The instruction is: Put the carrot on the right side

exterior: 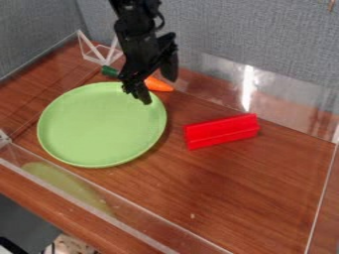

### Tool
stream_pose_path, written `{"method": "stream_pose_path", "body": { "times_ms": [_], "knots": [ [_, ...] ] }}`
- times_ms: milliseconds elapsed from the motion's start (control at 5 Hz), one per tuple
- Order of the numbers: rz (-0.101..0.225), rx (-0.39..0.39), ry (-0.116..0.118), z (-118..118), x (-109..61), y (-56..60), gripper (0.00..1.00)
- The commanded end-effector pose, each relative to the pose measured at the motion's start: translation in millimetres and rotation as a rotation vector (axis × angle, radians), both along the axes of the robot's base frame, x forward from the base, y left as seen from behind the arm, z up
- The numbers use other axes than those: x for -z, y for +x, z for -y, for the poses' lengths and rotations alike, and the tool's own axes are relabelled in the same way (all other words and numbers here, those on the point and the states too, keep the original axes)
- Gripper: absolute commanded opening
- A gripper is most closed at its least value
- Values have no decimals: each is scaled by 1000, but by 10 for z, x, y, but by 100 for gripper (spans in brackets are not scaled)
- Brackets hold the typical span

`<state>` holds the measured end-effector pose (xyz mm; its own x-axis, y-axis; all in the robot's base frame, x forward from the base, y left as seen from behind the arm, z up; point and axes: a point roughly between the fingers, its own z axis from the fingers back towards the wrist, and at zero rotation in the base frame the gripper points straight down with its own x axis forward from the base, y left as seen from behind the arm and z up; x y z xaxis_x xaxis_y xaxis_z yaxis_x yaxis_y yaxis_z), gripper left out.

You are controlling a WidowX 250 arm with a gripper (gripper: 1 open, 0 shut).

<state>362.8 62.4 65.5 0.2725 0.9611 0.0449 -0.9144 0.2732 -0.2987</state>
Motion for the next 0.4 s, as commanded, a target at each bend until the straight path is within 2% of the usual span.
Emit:
{"method": "stream_pose_path", "body": {
  "times_ms": [0,200],
  "knots": [
    [79,59,7,-114,-87,301,100],
    [83,84,0,-166,16,425,100]
  ]
}}
